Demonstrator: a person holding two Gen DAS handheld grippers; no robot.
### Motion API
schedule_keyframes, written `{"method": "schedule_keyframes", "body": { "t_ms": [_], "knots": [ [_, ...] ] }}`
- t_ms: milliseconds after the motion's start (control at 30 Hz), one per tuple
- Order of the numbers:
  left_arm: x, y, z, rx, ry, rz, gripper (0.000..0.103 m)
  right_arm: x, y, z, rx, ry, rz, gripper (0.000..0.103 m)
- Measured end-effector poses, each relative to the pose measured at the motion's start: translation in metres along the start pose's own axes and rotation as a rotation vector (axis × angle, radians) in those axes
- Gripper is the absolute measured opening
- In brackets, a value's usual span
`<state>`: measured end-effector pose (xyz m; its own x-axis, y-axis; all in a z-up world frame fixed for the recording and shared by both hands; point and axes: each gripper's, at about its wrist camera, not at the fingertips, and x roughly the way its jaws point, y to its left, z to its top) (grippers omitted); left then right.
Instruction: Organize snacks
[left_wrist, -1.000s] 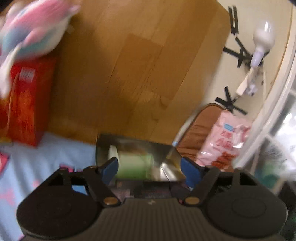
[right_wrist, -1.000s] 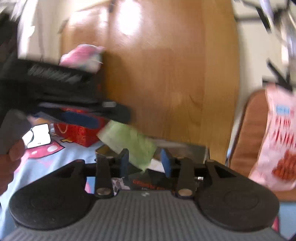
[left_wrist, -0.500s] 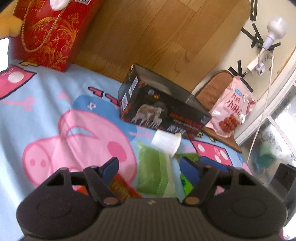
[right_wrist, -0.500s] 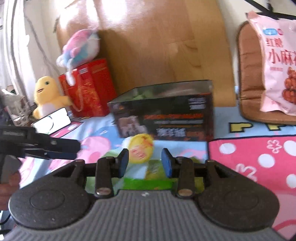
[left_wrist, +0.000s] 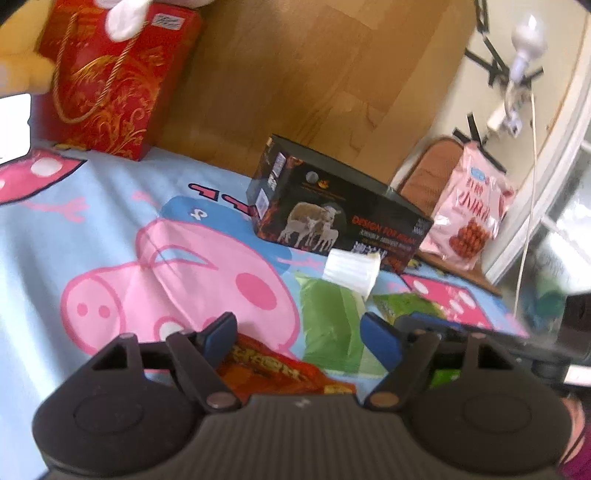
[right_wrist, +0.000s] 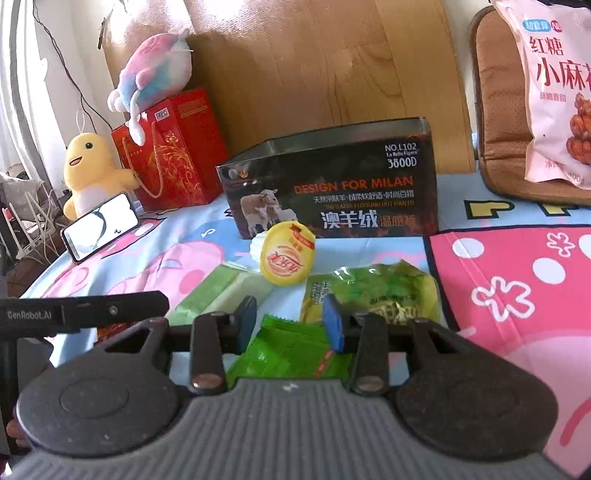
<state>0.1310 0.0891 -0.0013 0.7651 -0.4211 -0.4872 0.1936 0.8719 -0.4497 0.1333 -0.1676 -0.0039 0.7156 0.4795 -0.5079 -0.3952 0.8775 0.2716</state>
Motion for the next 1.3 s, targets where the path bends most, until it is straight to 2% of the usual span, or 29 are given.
{"method": "schedule_keyframes", "body": {
  "t_ms": [167, 300, 367, 400, 467, 533, 633, 767, 800, 867, 933, 1033, 1133, 1167, 1233, 1300],
  "knots": [
    [-0.01, 0.014, 0.001, -0.076, -0.04, -0.039, 0.077, -0.001, -0.001, 0.0, 0.011, -0.005, -0.001, 0.043],
    [-0.015, 0.018, 0.002, -0.096, -0.064, -0.042, 0.077, -0.001, -0.002, 0.001, 0.017, -0.006, -0.01, 0.043],
    [-0.019, 0.019, 0.002, -0.101, -0.084, -0.034, 0.078, -0.003, 0.002, 0.002, 0.022, -0.015, -0.055, 0.045],
    [-0.02, 0.02, 0.002, -0.106, -0.091, -0.031, 0.079, -0.006, 0.005, 0.004, 0.036, -0.025, -0.079, 0.05],
    [-0.021, 0.024, 0.003, -0.127, -0.102, -0.024, 0.079, -0.014, 0.017, 0.005, 0.06, -0.07, -0.052, 0.06],
    [-0.023, 0.029, 0.003, -0.157, -0.109, -0.029, 0.079, -0.016, 0.032, 0.007, 0.045, -0.087, -0.034, 0.064],
    [-0.023, 0.037, 0.004, -0.201, -0.113, -0.043, 0.079, -0.004, 0.057, 0.005, -0.01, -0.056, -0.025, 0.065],
    [-0.022, 0.043, 0.005, -0.243, -0.107, -0.06, 0.079, 0.028, 0.072, 0.001, -0.05, 0.032, -0.092, 0.066],
    [-0.022, 0.044, 0.005, -0.244, -0.106, -0.062, 0.079, 0.038, 0.072, 0.001, -0.044, 0.069, -0.092, 0.069],
    [-0.021, 0.043, 0.004, -0.238, -0.103, -0.065, 0.079, 0.047, 0.077, 0.001, -0.094, 0.063, -0.116, 0.074],
    [-0.021, 0.042, 0.004, -0.231, -0.098, -0.067, 0.079, 0.052, 0.081, 0.001, -0.13, 0.068, -0.123, 0.071],
    [-0.02, 0.041, 0.004, -0.232, -0.096, -0.069, 0.079, 0.048, 0.08, -0.001, -0.171, 0.071, -0.121, 0.058],
    [-0.019, 0.042, 0.004, -0.238, -0.092, -0.074, 0.079, 0.032, 0.07, 0.001, -0.122, 0.107, -0.05, 0.053],
    [-0.019, 0.042, 0.004, -0.24, -0.091, -0.076, 0.079, 0.025, 0.063, 0.003, -0.079, 0.129, 0.007, 0.047],
    [-0.019, 0.043, 0.004, -0.244, -0.09, -0.078, 0.079, 0.013, 0.052, 0.006, 0.007, 0.184, 0.141, 0.047],
    [-0.019, 0.043, 0.004, -0.245, -0.089, -0.076, 0.079, 0.002, 0.046, 0.006, 0.037, 0.23, 0.284, 0.047]
  ]
}}
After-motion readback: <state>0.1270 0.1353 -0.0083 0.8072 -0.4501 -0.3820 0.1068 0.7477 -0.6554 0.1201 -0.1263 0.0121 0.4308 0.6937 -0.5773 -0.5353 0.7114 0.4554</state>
